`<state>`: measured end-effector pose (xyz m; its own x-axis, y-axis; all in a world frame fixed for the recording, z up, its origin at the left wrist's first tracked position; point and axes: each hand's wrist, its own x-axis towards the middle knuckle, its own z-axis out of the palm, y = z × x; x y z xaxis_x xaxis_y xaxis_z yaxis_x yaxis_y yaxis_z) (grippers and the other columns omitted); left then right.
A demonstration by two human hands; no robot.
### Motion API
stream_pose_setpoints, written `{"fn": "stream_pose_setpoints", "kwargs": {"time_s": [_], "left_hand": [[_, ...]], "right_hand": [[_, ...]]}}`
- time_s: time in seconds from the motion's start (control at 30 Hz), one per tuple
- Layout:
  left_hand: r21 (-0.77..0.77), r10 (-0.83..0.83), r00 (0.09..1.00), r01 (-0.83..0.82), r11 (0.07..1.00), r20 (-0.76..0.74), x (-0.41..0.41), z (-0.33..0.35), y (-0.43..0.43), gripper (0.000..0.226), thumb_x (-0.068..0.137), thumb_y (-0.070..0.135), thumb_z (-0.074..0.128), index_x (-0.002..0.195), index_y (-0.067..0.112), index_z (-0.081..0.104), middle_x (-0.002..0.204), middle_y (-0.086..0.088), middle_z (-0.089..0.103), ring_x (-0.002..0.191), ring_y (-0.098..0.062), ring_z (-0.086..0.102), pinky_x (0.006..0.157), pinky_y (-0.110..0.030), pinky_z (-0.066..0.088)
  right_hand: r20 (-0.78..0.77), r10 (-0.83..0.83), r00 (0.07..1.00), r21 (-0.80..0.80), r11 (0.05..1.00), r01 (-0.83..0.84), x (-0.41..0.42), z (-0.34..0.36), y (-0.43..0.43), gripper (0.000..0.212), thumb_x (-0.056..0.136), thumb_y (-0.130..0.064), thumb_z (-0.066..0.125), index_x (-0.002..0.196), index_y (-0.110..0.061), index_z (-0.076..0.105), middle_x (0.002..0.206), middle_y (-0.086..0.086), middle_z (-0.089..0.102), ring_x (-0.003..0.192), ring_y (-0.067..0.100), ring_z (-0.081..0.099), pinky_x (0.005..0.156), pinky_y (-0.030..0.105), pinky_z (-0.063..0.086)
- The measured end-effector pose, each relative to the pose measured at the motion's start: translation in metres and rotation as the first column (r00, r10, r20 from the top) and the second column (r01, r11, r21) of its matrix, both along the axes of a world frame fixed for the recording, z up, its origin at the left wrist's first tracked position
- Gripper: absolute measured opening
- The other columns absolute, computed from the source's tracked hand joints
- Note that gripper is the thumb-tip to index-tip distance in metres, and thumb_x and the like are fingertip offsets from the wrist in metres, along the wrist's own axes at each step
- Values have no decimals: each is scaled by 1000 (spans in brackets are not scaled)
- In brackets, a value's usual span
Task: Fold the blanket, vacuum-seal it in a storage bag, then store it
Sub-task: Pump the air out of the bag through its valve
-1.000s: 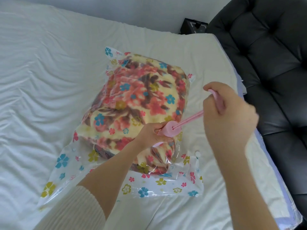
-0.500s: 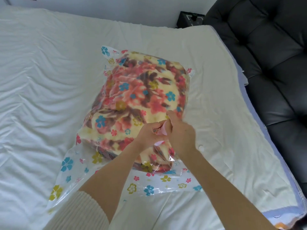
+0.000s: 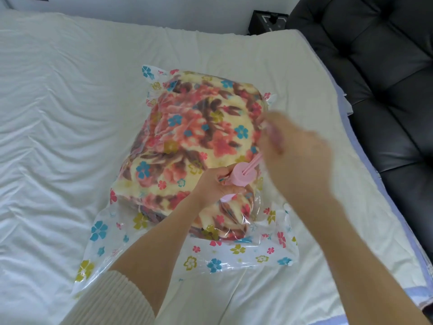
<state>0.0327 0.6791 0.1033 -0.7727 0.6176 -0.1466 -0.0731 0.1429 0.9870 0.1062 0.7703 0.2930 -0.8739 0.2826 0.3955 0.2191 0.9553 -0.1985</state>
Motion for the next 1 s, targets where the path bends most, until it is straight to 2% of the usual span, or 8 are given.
{"fn": "stream_pose_setpoints", "kwargs": {"time_s": [0.1,0.27,0.47,0.6,0.7,0.83,0.93,1.0], "left_hand": [[-13,-9,1000,9,1000,5,0,-2,3,57,66,15,83,120,19,65,100,26,66,95,7,59,89,-12,42],[-8,-4,1000,4,1000,16,8,-7,5,46,69,2,79,112,-3,64,74,20,68,69,16,52,69,-4,37],[-21,-17,1000,17,1000,9,-3,0,7,62,66,19,84,123,19,63,114,17,66,111,-4,58,98,-20,41],[-34,-13,1000,14,999,9,7,-1,7,48,70,7,79,115,6,65,92,12,69,81,10,57,75,-7,41],[-34,-7,1000,7,999,1,4,1,5,53,68,13,82,119,10,65,99,15,68,93,3,60,86,-15,44],[-30,-11,1000,12,999,22,1,3,9,59,65,18,84,121,16,64,112,14,68,107,-6,59,96,-23,43],[-35,-4,1000,5,999,18,9,-1,7,46,70,5,79,112,-1,63,98,-1,71,80,9,58,77,-10,42],[-32,12,1000,-12,999,5,10,-2,4,41,71,2,77,110,0,65,92,-3,72,76,11,57,74,-8,42]], "right_hand": [[-287,-120,950,-89,991,98,6,10,-1,29,83,-23,45,101,-25,67,48,4,49,44,24,41,50,26,30],[56,-43,997,-30,999,45,6,-62,7,23,76,-16,45,87,-15,65,42,-4,30,33,27,47,41,16,13],[-296,-128,946,-90,990,106,1,8,7,28,84,-22,45,100,-23,68,49,-2,42,44,24,40,48,25,27],[36,-80,996,-68,994,82,3,-75,5,25,78,-15,44,91,-13,66,44,-5,28,32,26,48,43,12,13],[68,-15,998,-46,999,18,-1,-33,10,26,89,-25,38,95,-18,62,53,-4,41,45,25,47,43,19,19],[-321,-185,929,-114,981,156,1,1,12,29,85,-23,44,101,-22,68,50,3,46,45,25,42,49,27,31],[30,-75,997,-117,990,78,7,-70,-5,27,80,-11,51,101,-15,68,47,0,37,45,26,53,47,22,26],[81,-64,995,-79,994,70,1,-71,5,20,74,-10,55,89,-13,68,43,-1,33,36,22,45,44,18,20]]}}
